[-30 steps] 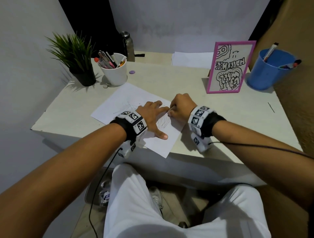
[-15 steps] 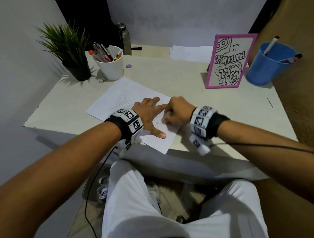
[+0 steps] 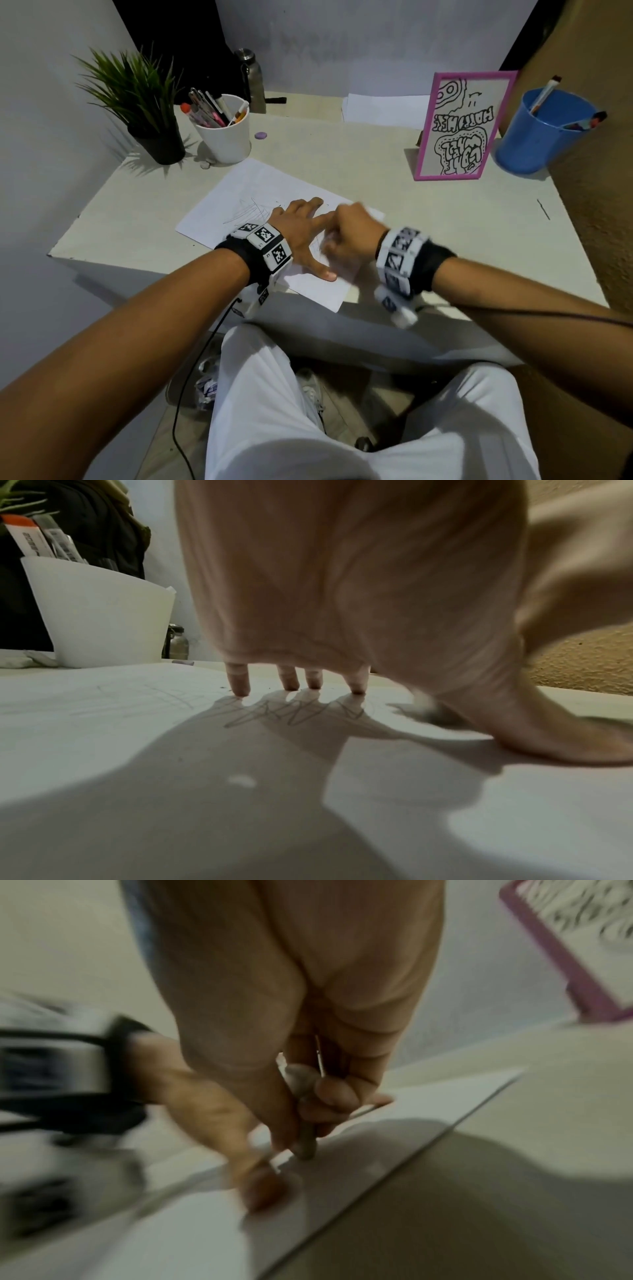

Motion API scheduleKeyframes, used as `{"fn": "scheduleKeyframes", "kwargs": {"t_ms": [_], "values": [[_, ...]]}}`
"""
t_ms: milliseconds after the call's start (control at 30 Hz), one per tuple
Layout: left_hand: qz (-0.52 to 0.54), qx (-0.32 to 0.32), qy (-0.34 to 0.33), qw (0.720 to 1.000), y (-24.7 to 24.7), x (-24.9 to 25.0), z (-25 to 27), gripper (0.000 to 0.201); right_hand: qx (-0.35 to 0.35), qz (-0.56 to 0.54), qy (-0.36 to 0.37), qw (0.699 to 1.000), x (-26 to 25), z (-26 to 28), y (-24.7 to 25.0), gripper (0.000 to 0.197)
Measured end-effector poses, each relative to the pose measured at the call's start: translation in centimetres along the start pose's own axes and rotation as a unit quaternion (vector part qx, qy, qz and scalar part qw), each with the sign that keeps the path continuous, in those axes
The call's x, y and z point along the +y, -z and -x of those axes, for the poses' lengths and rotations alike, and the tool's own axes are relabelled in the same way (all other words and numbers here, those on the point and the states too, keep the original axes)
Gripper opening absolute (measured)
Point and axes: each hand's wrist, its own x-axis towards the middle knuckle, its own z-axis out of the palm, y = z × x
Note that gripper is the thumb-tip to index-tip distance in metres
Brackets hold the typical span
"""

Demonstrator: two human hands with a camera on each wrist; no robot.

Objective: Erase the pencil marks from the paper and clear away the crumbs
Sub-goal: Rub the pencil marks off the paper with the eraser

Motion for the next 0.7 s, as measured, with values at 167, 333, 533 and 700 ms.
{"fn": "scheduleKeyframes", "kwargs": {"t_ms": [167, 333, 533, 700], "values": [[0.002, -0.013, 0.002, 1.000, 0.0, 0.1, -0.1, 0.130, 0.034, -0.017, -0.080, 0.996, 2.0, -2.4, 2.5, 0.022], [0.004, 0.003, 0.000, 1.000, -0.1, 0.0, 0.1, 0.127, -0.036, -0.004, 0.019, 0.999, -0.6, 0.3, -0.4, 0.016], [0.013, -0.009, 0.004, 1.000, -0.2, -0.1, 0.0, 0.129, 0.071, -0.015, -0.065, 0.995, 2.0, -2.8, 2.1, 0.017], [0.016, 0.002, -0.003, 1.000, -0.6, -0.3, -0.1, 0.129, -0.034, 0.015, 0.017, 0.999, 0.1, -0.3, 0.8, 0.017]]}}
